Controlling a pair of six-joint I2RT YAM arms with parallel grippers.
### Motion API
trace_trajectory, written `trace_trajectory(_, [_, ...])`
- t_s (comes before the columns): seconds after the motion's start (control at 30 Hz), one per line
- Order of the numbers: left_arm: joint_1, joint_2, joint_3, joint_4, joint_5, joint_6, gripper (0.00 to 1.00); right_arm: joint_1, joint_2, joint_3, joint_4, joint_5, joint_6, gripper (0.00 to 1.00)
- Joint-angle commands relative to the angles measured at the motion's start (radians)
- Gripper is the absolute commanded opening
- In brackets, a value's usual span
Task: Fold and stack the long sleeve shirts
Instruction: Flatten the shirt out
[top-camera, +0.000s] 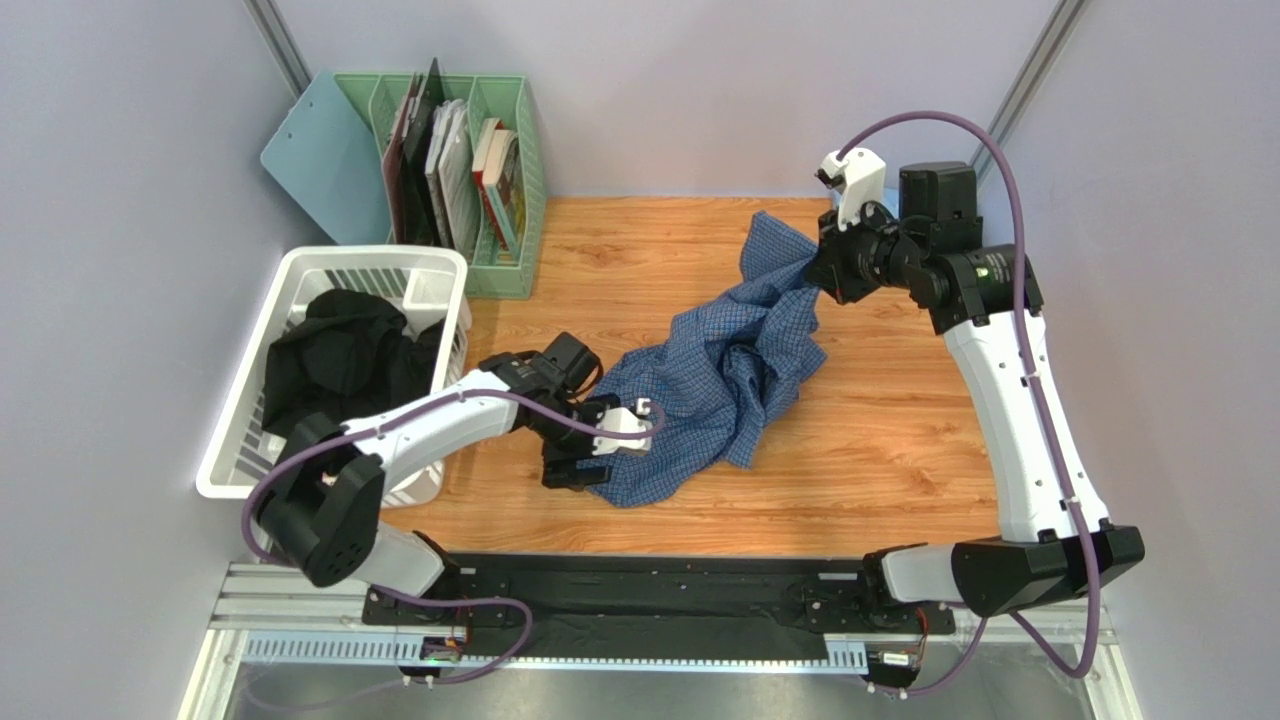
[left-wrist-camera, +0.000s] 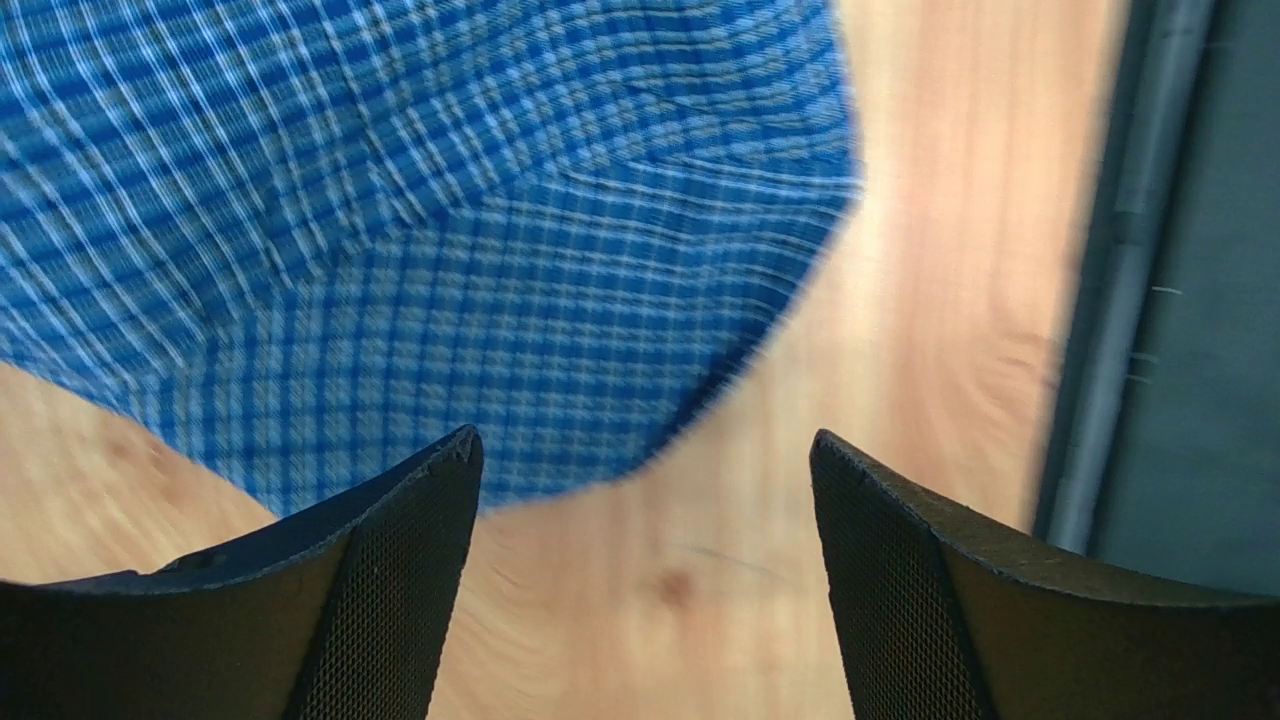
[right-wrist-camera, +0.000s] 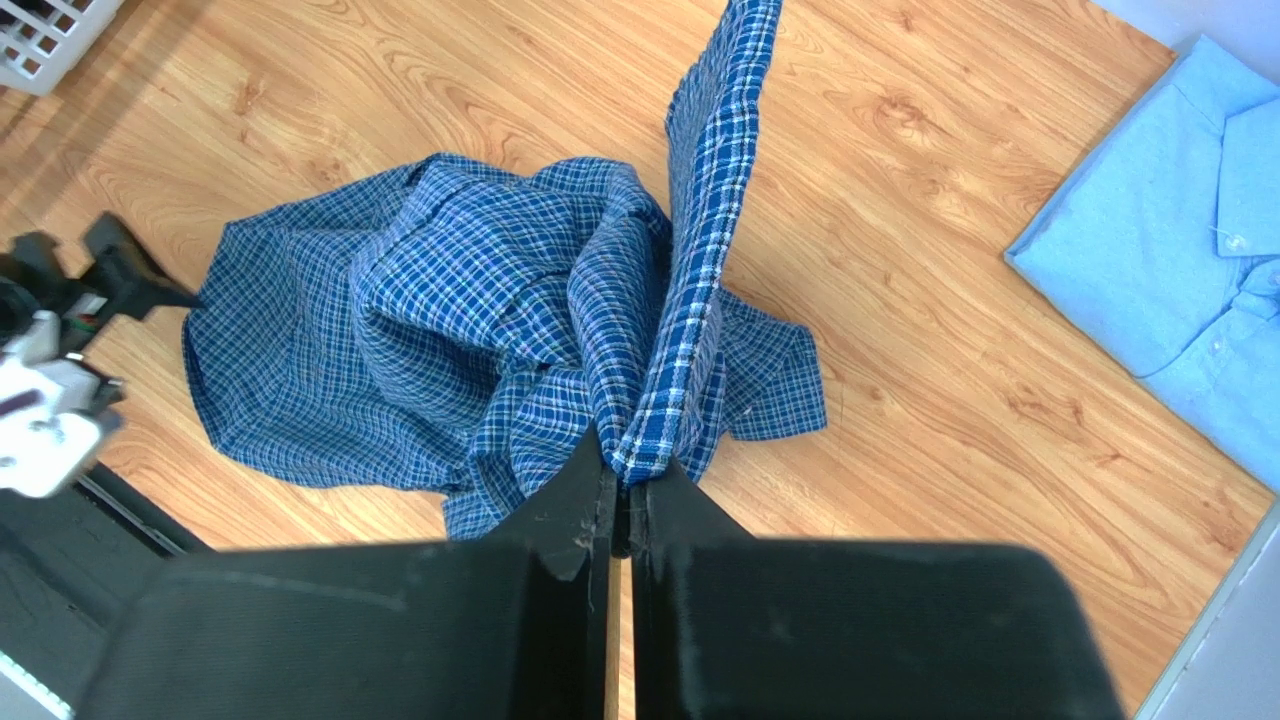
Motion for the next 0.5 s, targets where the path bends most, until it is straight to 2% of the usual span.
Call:
trace_trajectory(0.0, [-0.056,0.09,0.017,0.163,-0.08,0.109,0.85,-0.003,0.017,0.03,0.001,-0.005,-0.034,0.0])
trace_trajectory(0.13, [-0.124,0.16,-0.023,0.182,-0.155,0.157,0.82,-0.004,0.011,0.048,0.002,0.024,-0.061,0.0])
trace_trajectory(0.23, [-0.124,0.212,-0.029,0.163,-0.187,0.157,0.7,-0.009,0.009,0.073,0.002,0.055,-0.077,0.0])
trace_trajectory(0.27, [-0.122,0.222,-0.029,0.169,-0.201,0.138,0.4,-0.01,0.008,0.093,0.001,0.061,-0.08,0.0])
trace_trajectory(0.3, [-0.112,0.214,-0.029,0.174,-0.216,0.121,0.25,-0.012,0.006,0.101,0.001,0.065,-0.086,0.0])
trace_trajectory(0.37, [-0.029,0.147,0.023,0.13,-0.174,0.071,0.0,-0.015,0.002,0.121,0.011,0.099,-0.098,0.0])
trace_trajectory(0.4, [0.014,0.116,0.058,0.093,-0.14,0.055,0.0,-0.016,0.0,0.128,0.019,0.116,-0.112,0.0])
trace_trajectory(0.43, [0.105,0.051,0.1,-0.009,-0.047,0.034,0.0,-0.018,-0.003,0.134,0.028,0.134,-0.121,0.0])
trace_trajectory(0.47, [0.149,0.018,0.19,-0.059,-0.002,0.028,0.0,-0.021,-0.006,0.15,0.052,0.171,-0.13,0.0])
